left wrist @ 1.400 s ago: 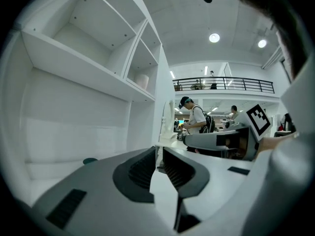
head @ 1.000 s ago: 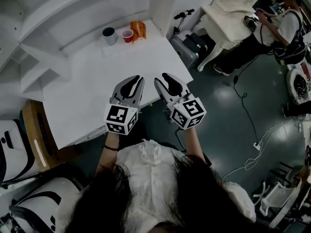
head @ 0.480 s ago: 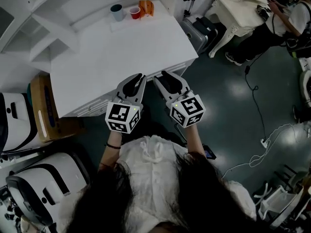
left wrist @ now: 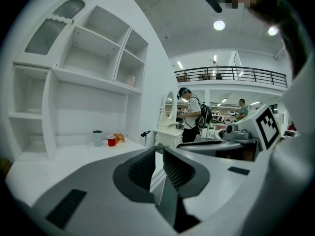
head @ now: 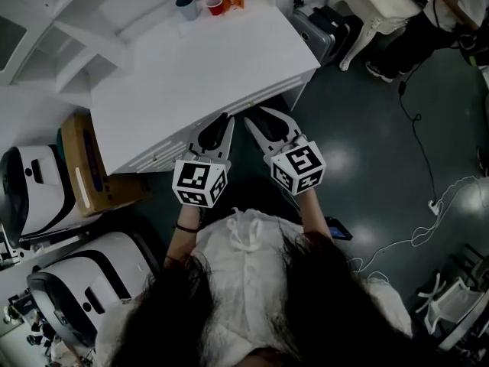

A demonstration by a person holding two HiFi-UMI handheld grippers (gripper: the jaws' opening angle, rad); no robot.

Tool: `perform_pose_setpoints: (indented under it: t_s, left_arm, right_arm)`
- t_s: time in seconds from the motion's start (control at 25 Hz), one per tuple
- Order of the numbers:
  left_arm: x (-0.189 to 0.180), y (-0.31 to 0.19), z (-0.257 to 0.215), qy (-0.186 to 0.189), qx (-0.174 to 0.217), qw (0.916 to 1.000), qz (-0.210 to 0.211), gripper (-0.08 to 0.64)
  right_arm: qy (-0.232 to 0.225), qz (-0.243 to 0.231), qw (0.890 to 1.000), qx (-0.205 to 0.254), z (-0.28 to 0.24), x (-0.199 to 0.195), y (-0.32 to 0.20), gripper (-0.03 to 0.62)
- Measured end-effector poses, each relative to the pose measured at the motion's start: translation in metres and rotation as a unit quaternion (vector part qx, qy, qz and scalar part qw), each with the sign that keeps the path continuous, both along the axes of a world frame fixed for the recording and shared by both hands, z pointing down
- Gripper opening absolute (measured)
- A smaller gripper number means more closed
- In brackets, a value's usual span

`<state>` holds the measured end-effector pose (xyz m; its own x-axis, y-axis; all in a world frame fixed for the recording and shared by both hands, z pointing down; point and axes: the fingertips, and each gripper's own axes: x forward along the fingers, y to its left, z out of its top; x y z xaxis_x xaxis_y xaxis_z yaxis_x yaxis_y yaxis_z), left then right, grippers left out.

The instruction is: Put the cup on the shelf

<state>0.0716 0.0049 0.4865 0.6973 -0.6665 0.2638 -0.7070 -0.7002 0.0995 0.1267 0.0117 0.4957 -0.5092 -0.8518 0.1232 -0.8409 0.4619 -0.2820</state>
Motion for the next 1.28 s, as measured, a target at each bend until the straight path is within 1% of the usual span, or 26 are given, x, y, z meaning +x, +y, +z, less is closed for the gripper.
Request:
perform_pose_setpoints:
  t_s: [0.12, 0.2, 0.52, 0.72, 0.88, 1.04, 1.28]
  left_arm:
    - [-0.014, 0.007, 0.004, -0.003, -0.005, 1.0, -0.003, 0.058]
    - [-0.027, 0.011, 0.006, -0.004, -0.008, 0.9999, -0.007, 0.058]
    - [-0.091, 0.041, 0.009, -0.009, -0.004, 0.9999, -0.01, 0.058]
    - [-0.138, 0.06, 0.013, -0.002, -0.006, 0.9998, -0.017, 0.058]
    - [-0.169, 0.076, 0.017, 0.003, -0.008, 0.9998, -0.018, 0.058]
    - [-0.188, 0.091, 0.019, 0.006, -0.008, 0.9999, -0.012, 0.058]
    - [-0.199, 0.108, 0.015, 0.011, -0.001, 0.9999, 0.0, 0.058]
  right_arm:
    - [0.011, -0.009, 1.0, -0.002, 0.003, -0.017, 0.006, 0.117]
    - [0.009, -0.013, 1.0, -0.004, 0.004, -0.031, 0.011, 0.112]
    - [0.006, -0.029, 0.999, -0.019, 0.007, -0.099, 0.04, 0.097]
    - [0.011, -0.022, 0.999, -0.031, 0.013, -0.141, 0.061, 0.095]
    - [0.013, -0.021, 0.999, -0.036, 0.016, -0.169, 0.081, 0.094]
    - [0.019, -0.019, 0.999, -0.039, 0.018, -0.192, 0.098, 0.092]
    - [0.029, -0.02, 0.999, -0.039, 0.02, -0.213, 0.117, 0.091]
